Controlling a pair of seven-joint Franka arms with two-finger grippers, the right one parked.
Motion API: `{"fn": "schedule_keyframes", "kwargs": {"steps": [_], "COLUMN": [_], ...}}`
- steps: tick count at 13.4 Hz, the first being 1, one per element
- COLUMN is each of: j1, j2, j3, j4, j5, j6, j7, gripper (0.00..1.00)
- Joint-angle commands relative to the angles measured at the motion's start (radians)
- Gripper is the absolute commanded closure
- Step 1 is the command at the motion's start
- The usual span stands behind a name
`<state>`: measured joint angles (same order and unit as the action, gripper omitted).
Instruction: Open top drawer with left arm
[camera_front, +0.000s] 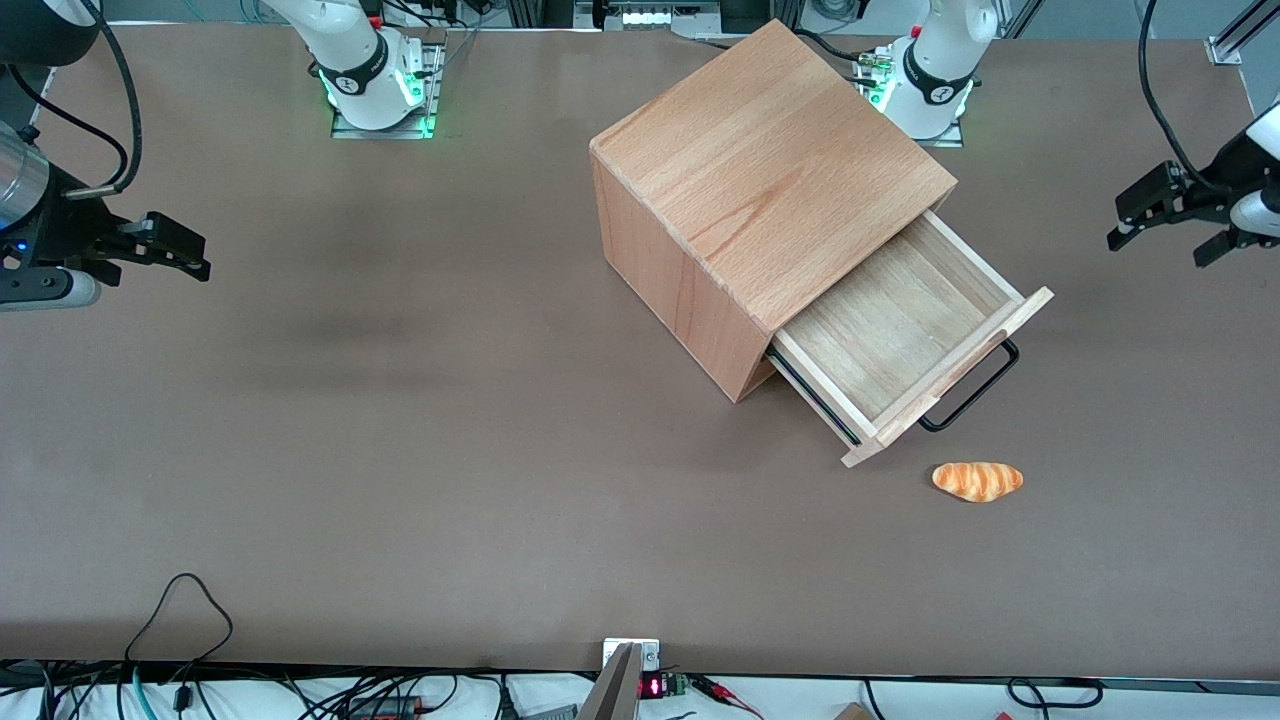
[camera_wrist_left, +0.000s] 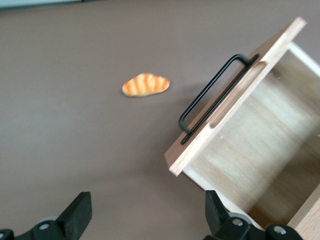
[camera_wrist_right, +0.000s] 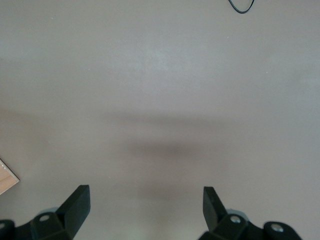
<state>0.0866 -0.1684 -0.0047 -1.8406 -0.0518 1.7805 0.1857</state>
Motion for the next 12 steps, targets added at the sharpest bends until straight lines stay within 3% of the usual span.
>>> {"fn": "schedule_keyframes", "kwargs": {"steps": [1,12], "j1": [-0.016,-0.001], "j2": [0.026,0.035], "j3": [0.006,0.009], "j4": [0.040,0.043], "j5": [0.087,0.072], "j6": [-0.042,-0.047], "j7": [-0.113,-0.132], "gripper": [0.00,0.00]}}
